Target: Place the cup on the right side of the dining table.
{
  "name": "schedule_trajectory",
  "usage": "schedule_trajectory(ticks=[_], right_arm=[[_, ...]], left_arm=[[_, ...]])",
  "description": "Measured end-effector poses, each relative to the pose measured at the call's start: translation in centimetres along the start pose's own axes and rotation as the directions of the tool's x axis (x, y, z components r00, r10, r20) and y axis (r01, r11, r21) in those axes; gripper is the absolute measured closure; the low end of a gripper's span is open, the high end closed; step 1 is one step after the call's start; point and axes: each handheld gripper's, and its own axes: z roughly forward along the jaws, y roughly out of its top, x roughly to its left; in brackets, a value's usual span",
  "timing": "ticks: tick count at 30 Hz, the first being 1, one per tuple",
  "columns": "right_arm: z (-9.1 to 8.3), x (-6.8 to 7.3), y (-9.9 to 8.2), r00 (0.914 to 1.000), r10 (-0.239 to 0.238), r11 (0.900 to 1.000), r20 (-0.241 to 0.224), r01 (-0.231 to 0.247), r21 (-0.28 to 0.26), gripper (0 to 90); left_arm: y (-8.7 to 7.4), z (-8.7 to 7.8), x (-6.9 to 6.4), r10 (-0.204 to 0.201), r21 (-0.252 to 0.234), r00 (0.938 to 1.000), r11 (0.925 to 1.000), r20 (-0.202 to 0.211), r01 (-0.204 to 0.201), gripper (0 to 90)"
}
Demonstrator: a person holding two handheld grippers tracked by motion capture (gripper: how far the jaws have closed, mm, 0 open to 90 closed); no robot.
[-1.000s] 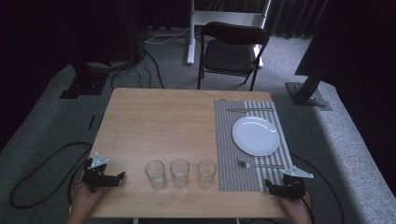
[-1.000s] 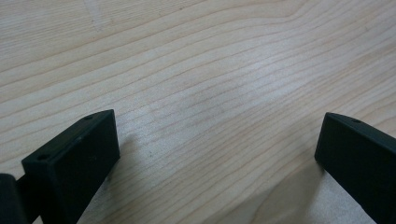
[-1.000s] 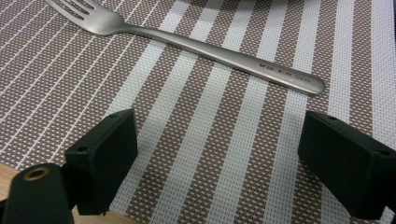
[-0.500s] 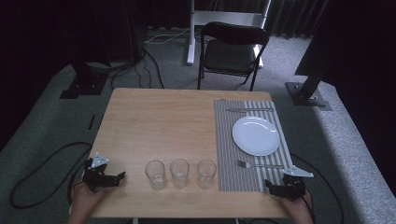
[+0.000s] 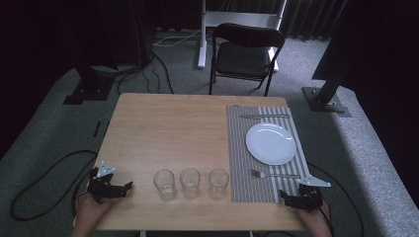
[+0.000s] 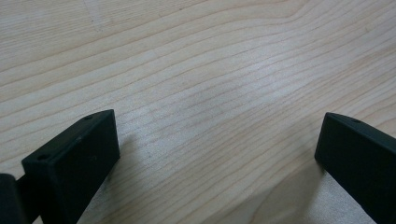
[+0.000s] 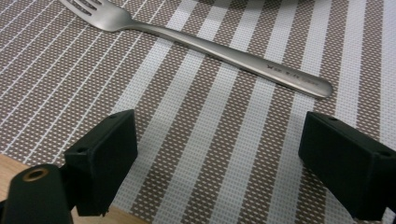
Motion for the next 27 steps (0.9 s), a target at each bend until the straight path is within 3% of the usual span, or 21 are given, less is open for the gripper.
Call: schedule_trajectory(ticks=[6,12,27], right_arm=[[-0.2,0.5,-0.1,0.999,-0.039,0.9992,-0.021,0.039,-0.006,11.3],[-0.4,0.6,0.1,0.9975,-0.027,0.9996,-0.065,0.027,0.001,11.3],[-1.5,1.8,1.4,0.9887,-0.071,0.9975,-0.132,0.07,-0.012,12.9]], left_arm=[[0.0,0.0,0.0,0.0,0.0,1.0,1.0,0.0,0.0,0.1],[0.0,0.0,0.0,0.0,0.0,1.0,1.0,0.0,0.0,0.2],[0.0,0.0,0.0,0.0,0.0,1.0,1.0,0.0,0.0,0.1]])
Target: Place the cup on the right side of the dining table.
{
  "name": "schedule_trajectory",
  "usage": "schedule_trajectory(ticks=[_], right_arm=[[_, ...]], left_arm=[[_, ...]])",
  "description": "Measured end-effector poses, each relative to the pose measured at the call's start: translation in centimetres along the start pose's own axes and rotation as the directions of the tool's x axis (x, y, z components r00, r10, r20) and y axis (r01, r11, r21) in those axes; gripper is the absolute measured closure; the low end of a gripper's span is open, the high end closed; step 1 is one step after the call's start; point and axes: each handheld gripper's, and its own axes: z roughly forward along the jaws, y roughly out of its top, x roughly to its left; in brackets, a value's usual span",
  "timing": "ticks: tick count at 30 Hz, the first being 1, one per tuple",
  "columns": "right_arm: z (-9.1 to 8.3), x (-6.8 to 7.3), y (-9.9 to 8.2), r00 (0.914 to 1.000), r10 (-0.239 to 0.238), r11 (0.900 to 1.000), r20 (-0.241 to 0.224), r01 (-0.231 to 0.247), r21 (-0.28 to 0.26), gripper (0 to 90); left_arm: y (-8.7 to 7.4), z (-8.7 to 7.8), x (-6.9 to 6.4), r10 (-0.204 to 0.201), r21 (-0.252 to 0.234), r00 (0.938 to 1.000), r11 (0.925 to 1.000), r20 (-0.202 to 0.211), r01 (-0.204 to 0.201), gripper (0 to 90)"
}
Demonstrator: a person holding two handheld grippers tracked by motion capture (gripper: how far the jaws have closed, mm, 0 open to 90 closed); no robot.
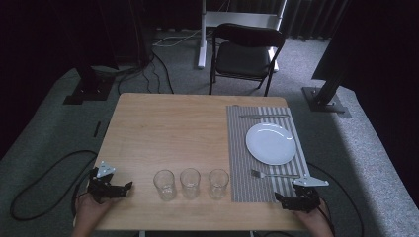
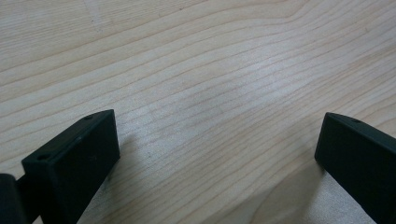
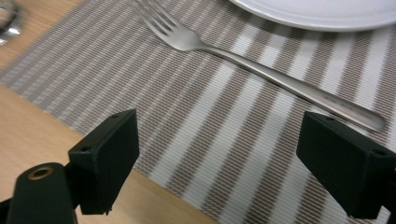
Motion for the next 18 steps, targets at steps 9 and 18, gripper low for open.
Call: schedule_trajectory(ticks=[9,18], right_arm=[[-0.6,1.3,1.6,0.9986,-0.04,0.9985,-0.035,0.039,-0.038,12.9],[-1.3,2.8,3.6,0.9924,-0.093,0.9929,-0.08,0.087,-0.081,12.9]], left_arm=[[0.0,0.0,0.0,0.0,0.0,1.0,1.0,0.0,0.0,0.1],[0.0,0.0,0.0,0.0,0.0,1.0,1.0,0.0,0.0,0.2]])
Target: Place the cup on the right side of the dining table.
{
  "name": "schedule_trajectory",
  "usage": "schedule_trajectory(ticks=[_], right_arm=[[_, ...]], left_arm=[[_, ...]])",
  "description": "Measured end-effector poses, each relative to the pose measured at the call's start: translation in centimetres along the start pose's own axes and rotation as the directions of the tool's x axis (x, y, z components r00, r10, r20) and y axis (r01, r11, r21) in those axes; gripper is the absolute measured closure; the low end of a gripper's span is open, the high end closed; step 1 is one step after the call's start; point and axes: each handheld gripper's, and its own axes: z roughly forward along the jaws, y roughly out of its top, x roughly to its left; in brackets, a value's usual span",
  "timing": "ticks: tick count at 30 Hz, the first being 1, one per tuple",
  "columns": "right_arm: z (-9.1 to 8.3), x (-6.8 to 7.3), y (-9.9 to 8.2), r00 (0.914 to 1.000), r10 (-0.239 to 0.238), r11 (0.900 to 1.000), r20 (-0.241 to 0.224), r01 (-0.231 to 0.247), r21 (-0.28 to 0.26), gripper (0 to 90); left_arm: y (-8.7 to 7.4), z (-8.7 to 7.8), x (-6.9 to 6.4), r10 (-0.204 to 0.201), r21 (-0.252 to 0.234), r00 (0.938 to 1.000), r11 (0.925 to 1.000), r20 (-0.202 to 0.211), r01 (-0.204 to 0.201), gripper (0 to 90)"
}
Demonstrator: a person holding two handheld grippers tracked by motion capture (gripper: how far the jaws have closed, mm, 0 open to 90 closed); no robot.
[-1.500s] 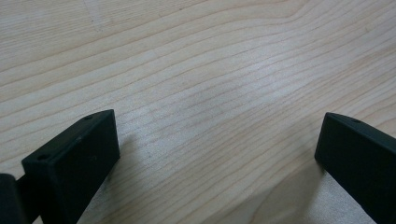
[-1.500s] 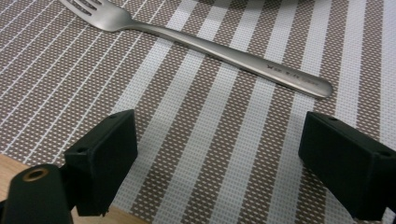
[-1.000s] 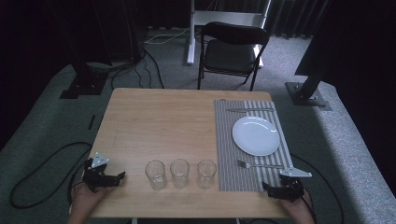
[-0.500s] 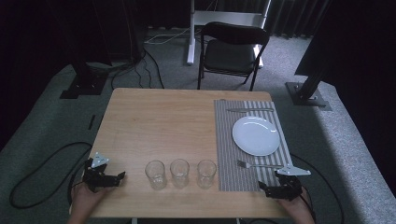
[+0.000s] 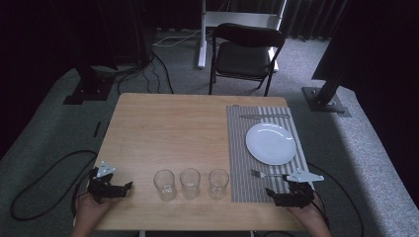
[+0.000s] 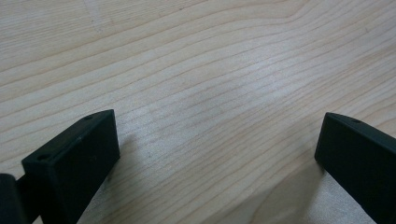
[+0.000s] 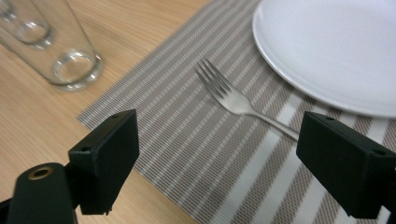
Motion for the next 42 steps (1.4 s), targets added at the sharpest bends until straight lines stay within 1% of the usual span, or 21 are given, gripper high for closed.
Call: schedule_trajectory(ticks=[5,6,8,9,11,14,15,16,17,18,21,26,29,30,31,33,34,37,38,40,42], right_arm=[[-0.2,0.9,1.4,0.9993,-0.03,0.9992,-0.02,0.03,-0.026,12.9],[-0.2,1.1,1.7,0.9988,-0.032,0.9991,-0.037,0.031,-0.03,12.9],[-0.3,1.2,2.0,0.9984,-0.033,0.9989,-0.045,0.032,-0.036,12.9],[-0.3,1.6,2.5,0.9969,-0.042,0.9981,-0.067,0.039,-0.047,12.9],[-0.4,2.2,3.4,0.9944,-0.066,0.9959,-0.083,0.06,-0.068,12.9],[-0.4,2.5,4.0,0.993,-0.078,0.9944,-0.088,0.072,-0.078,13.0],[-0.4,2.7,4.3,0.9915,-0.08,0.9941,-0.102,0.072,-0.081,12.9],[-0.5,3.0,4.9,0.9871,-0.077,0.9928,-0.14,0.063,-0.101,12.9],[-0.5,3.2,5.2,0.9843,-0.078,0.9919,-0.158,0.061,-0.112,13.0],[-0.5,3.2,5.2,0.9843,-0.078,0.9919,-0.158,0.061,-0.112,13.0],[-0.4,4.1,6.5,0.9758,-0.104,0.9861,-0.192,0.076,-0.148,13.0],[0.1,4.8,7.4,0.9718,-0.128,0.9841,-0.198,0.1,-0.147,13.0],[0.7,5.5,8.1,0.9667,-0.154,0.9816,-0.204,0.126,-0.144,13.0],[0.7,5.5,8.1,0.9667,-0.154,0.9816,-0.204,0.126,-0.144,13.0],[1.0,5.8,8.5,0.9635,-0.16,0.9806,-0.215,0.13,-0.147,13.3],[1.1,5.9,8.7,0.9618,-0.162,0.9798,-0.221,0.13,-0.152,13.6],[1.4,6.3,9.1,0.9586,-0.169,0.9784,-0.229,0.135,-0.157,13.6],[1.8,6.8,9.5,0.9559,-0.176,0.9772,-0.235,0.14,-0.16,13.6],[2.2,7.3,9.9,0.9507,-0.188,0.975,-0.247,0.15,-0.164,13.6],[2.4,7.5,10.1,0.9489,-0.191,0.9745,-0.251,0.153,-0.164,13.6],[3.0,8.4,10.7,0.9414,-0.209,0.9718,-0.265,0.17,-0.164,13.6]], left_arm=[[0.0,0.0,0.0,0.0,0.0,1.0,1.0,0.0,0.0,0.2],[0.0,0.0,0.0,0.0,0.0,1.0,1.0,0.0,0.0,0.2],[0.0,0.0,0.0,0.0,0.0,1.0,1.0,0.0,0.0,0.2],[0.0,0.0,0.0,0.0,0.0,1.0,1.0,0.0,0.0,0.2],[0.0,0.0,0.0,0.0,0.0,1.0,1.0,0.0,0.0,0.1],[0.0,0.0,0.0,0.0,0.0,1.0,1.0,0.0,0.0,0.1],[0.0,0.0,0.0,0.0,0.0,1.0,1.0,0.0,0.0,0.1],[0.0,0.0,0.0,0.0,0.0,1.0,1.0,0.0,0.0,0.1],[0.0,0.0,0.0,0.0,0.0,1.0,1.0,0.0,0.0,0.1],[0.0,0.0,0.0,0.0,0.0,1.0,1.0,0.0,0.0,0.1],[0.0,0.0,0.0,0.0,0.0,1.0,1.0,0.0,0.0,0.1],[0.0,0.0,0.0,-0.001,-0.001,1.0,1.0,0.0,0.001,0.1],[0.0,0.0,0.0,0.001,-0.001,1.0,1.0,-0.001,-0.001,0.1],[0.0,0.0,0.0,0.001,-0.001,1.0,1.0,-0.001,-0.001,0.1],[0.0,0.0,0.0,0.001,-0.001,1.0,1.0,0.0,-0.001,0.1],[0.0,0.0,0.0,0.0,-0.001,1.0,1.0,-0.001,0.0,0.1],[0.0,0.0,0.0,0.0,-0.001,1.0,1.0,-0.001,0.0,0.1],[0.0,0.0,0.0,0.001,-0.001,1.0,1.0,0.0,-0.001,0.1],[0.0,0.0,0.0,0.001,-0.001,1.0,1.0,0.0,-0.001,0.2],[0.0,0.0,0.0,0.001,-0.001,1.0,1.0,-0.001,-0.001,0.1],[0.0,0.0,0.0,0.001,-0.001,1.0,1.0,0.0,-0.001,0.1]])
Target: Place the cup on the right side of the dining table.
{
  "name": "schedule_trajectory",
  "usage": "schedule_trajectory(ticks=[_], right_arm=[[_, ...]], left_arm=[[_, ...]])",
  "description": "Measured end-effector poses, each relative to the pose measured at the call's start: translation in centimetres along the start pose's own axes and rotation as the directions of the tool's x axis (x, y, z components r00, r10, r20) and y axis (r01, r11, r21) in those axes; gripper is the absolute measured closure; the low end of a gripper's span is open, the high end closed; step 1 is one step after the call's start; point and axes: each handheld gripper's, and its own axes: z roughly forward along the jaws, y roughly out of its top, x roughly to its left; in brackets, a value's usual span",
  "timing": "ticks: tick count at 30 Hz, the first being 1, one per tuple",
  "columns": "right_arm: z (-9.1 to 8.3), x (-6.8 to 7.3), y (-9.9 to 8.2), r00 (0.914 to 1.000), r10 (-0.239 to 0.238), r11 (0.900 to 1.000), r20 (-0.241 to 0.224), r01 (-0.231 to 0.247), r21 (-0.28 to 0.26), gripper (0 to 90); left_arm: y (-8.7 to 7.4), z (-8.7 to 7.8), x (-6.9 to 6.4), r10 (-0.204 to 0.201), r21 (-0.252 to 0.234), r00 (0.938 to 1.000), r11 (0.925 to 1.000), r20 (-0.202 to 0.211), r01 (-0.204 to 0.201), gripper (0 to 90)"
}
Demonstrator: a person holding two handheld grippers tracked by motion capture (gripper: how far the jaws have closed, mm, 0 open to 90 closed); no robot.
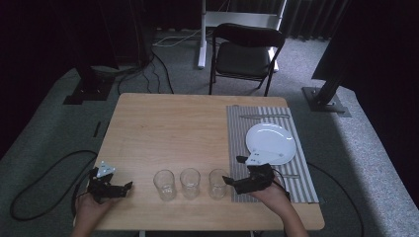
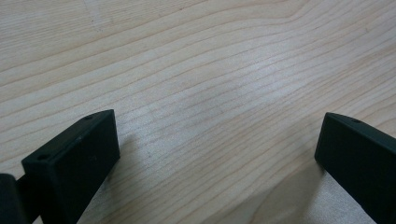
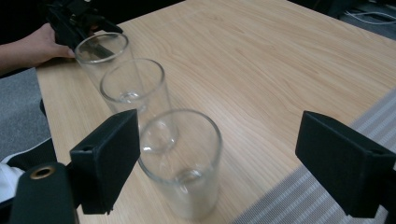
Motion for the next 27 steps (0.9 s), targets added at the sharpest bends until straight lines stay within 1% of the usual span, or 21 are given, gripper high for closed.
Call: schedule_trajectory(ticks=[2,3,5,6,9,11,12,14,16,21,27], right_arm=[[0.3,0.2,0.2,1.0,-0.003,1.0,-0.005,0.003,0.001,13.6],[0.9,0.4,0.5,0.9998,-0.009,1.0,-0.017,0.009,0.003,13.6],[1.2,0.6,0.7,0.9997,-0.013,0.9999,-0.018,0.013,0.006,13.5],[1.6,0.8,1.0,0.9995,-0.01,0.9999,-0.031,0.01,0.004,13.5],[2.0,1.2,1.3,0.999,-0.012,0.9999,-0.042,0.012,0.004,13.5],[2.7,1.7,1.9,0.9982,-0.027,0.9995,-0.054,0.028,0.012,13.6],[2.7,1.7,1.9,0.9982,-0.027,0.9995,-0.054,0.028,0.012,13.6],[3.3,2.0,2.2,0.9974,-0.045,0.9984,-0.056,0.047,0.031,13.6],[3.9,2.3,2.5,0.9969,-0.043,0.9978,-0.066,0.046,0.049,13.6],[5.1,3.0,3.2,0.9954,-0.045,0.9962,-0.085,0.051,0.07,13.6],[6.9,4.2,3.6,0.9933,-0.068,0.99,-0.094,0.079,0.117,13.6]], left_arm=[[0.0,0.0,0.0,0.0,0.0,1.0,1.0,0.0,0.0,0.1],[0.0,0.0,0.0,0.0,0.0,1.0,1.0,0.0,0.0,0.2],[0.0,0.0,0.0,0.0,0.0,1.0,1.0,0.0,0.0,0.1],[0.0,0.0,0.0,0.0,0.0,1.0,1.0,0.0,0.0,0.2],[0.0,0.0,0.0,0.0,0.0,1.0,1.0,0.0,0.0,0.1],[0.0,0.0,0.0,0.0,0.0,1.0,1.0,0.0,0.0,0.1],[0.0,0.0,0.0,0.0,0.0,1.0,1.0,0.0,0.0,0.1],[0.0,0.0,0.0,0.0,0.0,1.0,1.0,0.0,0.0,0.1],[0.0,0.0,0.0,0.0,0.0,1.0,1.0,0.0,0.0,0.1],[0.0,0.0,0.0,0.0,0.0,1.0,1.0,0.0,0.0,0.1],[0.0,0.0,0.0,0.0,0.0,1.0,1.0,0.0,0.0,0.1]])
